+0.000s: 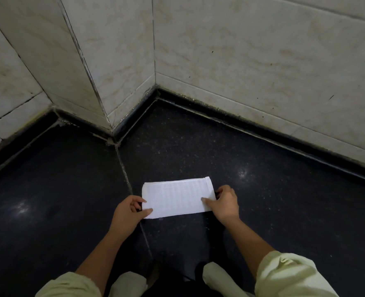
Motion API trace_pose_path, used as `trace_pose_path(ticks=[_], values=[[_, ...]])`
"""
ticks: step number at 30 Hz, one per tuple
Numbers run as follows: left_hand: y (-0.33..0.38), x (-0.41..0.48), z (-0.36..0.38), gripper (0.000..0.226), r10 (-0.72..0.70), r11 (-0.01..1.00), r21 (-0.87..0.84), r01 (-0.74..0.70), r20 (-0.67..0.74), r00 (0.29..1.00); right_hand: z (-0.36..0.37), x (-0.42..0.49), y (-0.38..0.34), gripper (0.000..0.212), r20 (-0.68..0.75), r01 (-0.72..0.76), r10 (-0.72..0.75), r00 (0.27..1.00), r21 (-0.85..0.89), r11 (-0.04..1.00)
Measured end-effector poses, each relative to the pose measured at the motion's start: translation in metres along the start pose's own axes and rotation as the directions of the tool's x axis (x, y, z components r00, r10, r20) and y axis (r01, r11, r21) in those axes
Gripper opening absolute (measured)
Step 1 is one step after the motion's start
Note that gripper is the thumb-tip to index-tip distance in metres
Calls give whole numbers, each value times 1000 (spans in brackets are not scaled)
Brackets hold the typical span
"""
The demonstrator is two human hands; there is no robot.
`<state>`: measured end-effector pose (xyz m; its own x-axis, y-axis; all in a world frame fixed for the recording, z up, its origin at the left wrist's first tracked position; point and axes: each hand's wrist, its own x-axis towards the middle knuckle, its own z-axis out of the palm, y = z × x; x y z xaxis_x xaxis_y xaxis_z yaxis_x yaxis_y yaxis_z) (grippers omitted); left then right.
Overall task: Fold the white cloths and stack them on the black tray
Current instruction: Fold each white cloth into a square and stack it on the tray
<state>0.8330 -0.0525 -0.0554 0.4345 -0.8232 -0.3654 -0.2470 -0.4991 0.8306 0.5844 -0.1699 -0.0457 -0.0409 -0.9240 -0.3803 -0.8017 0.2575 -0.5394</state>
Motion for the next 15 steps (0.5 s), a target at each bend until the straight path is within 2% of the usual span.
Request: trace_pose_path(ticks=[2, 5, 9, 11, 13, 14, 15], values=[[1, -1, 1, 25, 2, 1000, 18, -2, 2, 1000, 1, 4, -3, 47, 39, -68, 66, 997, 32, 997], [-1, 0, 2, 25, 8, 1000, 2, -8, -3, 1000, -3, 8, -12, 33, 121, -177, 170, 978, 43, 983], [-1, 2, 0, 27, 7, 1000, 11, -7, 10, 1000, -9, 11, -21, 22, 163, -237, 208, 964, 181, 955], [-1, 4, 0, 28, 4, 1000, 11, -4, 17, 1000, -12, 11, -23, 19, 187, -297, 245, 951, 349, 889], [-1, 5, -1, 29, -2, 1000, 6, 2, 22, 1000, -15, 11, -24, 19, 218, -376, 307, 927, 508, 775], [-1, 5, -1, 29, -7, 1000, -1, 7, 21, 1000, -16, 11, -24, 17, 213, -386, 323, 922, 550, 740], [-2, 5, -1, 28, -10, 1000, -16, 10, 17, 1000, -16, 11, -23, 13, 185, -364, 316, 930, 555, 748]])
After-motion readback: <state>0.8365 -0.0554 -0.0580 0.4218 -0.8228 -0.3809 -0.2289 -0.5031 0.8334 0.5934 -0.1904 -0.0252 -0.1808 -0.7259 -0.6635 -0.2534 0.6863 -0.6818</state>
